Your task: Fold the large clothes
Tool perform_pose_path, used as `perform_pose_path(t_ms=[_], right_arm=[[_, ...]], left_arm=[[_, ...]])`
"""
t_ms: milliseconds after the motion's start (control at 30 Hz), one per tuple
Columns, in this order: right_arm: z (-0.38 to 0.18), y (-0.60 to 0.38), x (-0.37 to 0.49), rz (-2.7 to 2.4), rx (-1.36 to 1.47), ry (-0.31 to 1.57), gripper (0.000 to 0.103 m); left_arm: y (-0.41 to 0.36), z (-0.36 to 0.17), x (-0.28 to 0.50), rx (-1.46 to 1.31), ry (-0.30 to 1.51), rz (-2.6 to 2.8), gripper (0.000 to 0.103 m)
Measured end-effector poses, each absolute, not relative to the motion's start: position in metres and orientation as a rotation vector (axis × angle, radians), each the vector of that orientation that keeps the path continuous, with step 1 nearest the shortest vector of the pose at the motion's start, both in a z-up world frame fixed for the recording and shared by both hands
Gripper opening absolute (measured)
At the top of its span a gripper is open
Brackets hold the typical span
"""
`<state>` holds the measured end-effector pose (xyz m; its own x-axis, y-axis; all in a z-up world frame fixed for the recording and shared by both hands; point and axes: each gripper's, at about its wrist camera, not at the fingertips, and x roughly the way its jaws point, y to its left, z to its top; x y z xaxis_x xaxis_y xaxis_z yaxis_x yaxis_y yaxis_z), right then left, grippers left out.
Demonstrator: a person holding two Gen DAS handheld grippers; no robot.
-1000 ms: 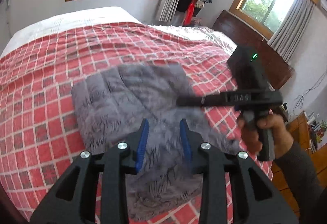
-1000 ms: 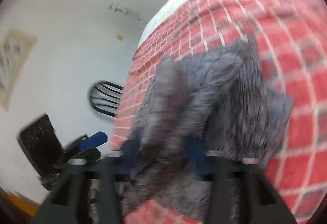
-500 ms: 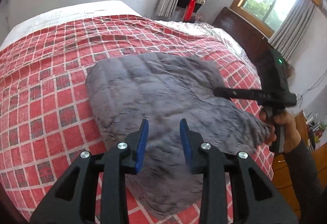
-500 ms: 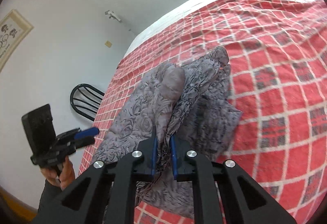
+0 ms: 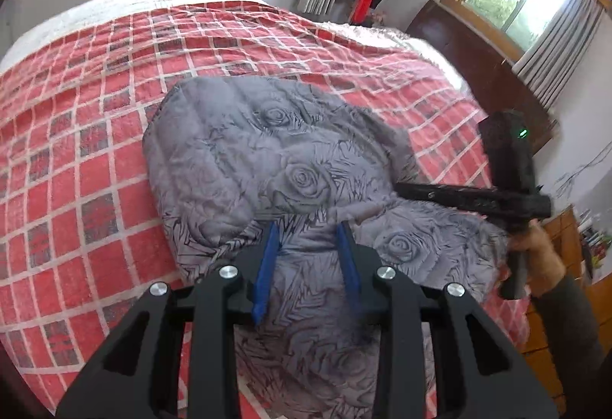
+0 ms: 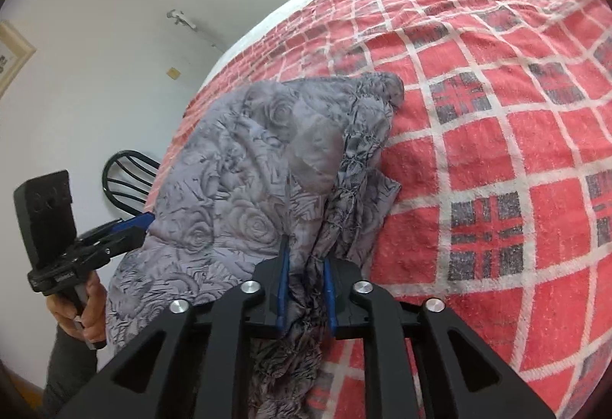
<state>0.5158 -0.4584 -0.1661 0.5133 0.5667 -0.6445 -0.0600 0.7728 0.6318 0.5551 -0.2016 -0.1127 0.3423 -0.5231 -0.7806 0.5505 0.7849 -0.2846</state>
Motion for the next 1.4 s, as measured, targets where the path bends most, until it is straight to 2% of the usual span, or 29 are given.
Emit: perform_pose_path(t_ms=[33, 100, 200, 267, 300, 333, 367, 467, 733, 867, 933, 967, 1000, 1033, 1067, 1133, 1200, 1300, 1400], right_arm=[[-0.156, -0.463, 0.510, 0.404, 0.614, 0.964, 0.028], [-0.131, -0.470, 0.492, 0.430, 0.645, 0.930, 0.057], [-0.100, -0.463, 0.466, 0.509, 0.638, 0.904, 0.066], [-0.091, -0.444, 0.454, 0.559, 0.584, 0.932, 0.069], [-0.091, -0.435, 0.452, 0.565, 0.542, 0.952, 0.066], [-0.094, -0.424, 0.450, 0.559, 0.483, 0.984, 0.033], [-0.097, -0.417, 0.448, 0.541, 0.440, 1.007, 0.020], [-0.108, -0.421, 0.435, 0.498, 0.424, 1.030, 0.015], [-0.175, -0.417, 0.433, 0.429, 0.420, 1.061, 0.015], [-0.182, -0.416, 0.435, 0.426, 0.414, 1.061, 0.015], [-0.163, -0.423, 0.432, 0.463, 0.412, 1.073, 0.024], [-0.146, -0.432, 0.429, 0.456, 0.434, 1.047, 0.038], [-0.133, -0.440, 0.426, 0.440, 0.449, 1.008, 0.060], [-0.112, -0.448, 0.423, 0.411, 0.453, 0.936, 0.069], [-0.096, -0.449, 0.424, 0.393, 0.433, 0.883, 0.071], [-0.082, -0.439, 0.436, 0.399, 0.402, 0.857, 0.067], [-0.080, -0.416, 0.447, 0.401, 0.310, 0.847, 0.056], [-0.109, -0.384, 0.464, 0.380, 0.162, 0.920, 0.045], [-0.143, -0.380, 0.470, 0.372, 0.145, 0.983, 0.045]], left_arm=[[-0.200, -0.110, 0.554, 0.032, 1.001, -0.697, 0.034], [-0.194, -0.100, 0.550, 0.029, 0.986, -0.707, 0.035], [-0.183, -0.084, 0.542, 0.021, 0.947, -0.704, 0.036], [-0.177, -0.077, 0.539, 0.008, 0.941, -0.699, 0.036], [-0.175, -0.074, 0.536, -0.004, 0.947, -0.704, 0.036], [-0.174, -0.073, 0.532, -0.018, 0.956, -0.717, 0.036], [-0.173, -0.072, 0.528, -0.026, 0.963, -0.728, 0.036], [-0.173, -0.080, 0.508, -0.010, 0.974, -0.750, 0.036], [-0.177, -0.126, 0.507, -0.019, 1.038, -0.725, 0.037], [-0.183, -0.132, 0.509, 0.016, 1.044, -0.703, 0.035], [-0.176, -0.113, 0.511, -0.001, 1.016, -0.716, 0.034], [-0.171, -0.101, 0.512, -0.015, 0.987, -0.720, 0.036], [-0.165, -0.091, 0.513, -0.033, 0.957, -0.727, 0.037], [-0.159, -0.079, 0.517, -0.063, 0.929, -0.735, 0.041], [-0.158, -0.076, 0.519, -0.072, 0.927, -0.736, 0.042], [-0.160, -0.077, 0.530, -0.086, 0.935, -0.725, 0.042], [-0.168, -0.086, 0.544, -0.085, 0.960, -0.701, 0.041], [-0.183, -0.102, 0.558, -0.044, 0.990, -0.664, 0.040], [-0.192, -0.122, 0.571, -0.042, 1.033, -0.652, 0.042]])
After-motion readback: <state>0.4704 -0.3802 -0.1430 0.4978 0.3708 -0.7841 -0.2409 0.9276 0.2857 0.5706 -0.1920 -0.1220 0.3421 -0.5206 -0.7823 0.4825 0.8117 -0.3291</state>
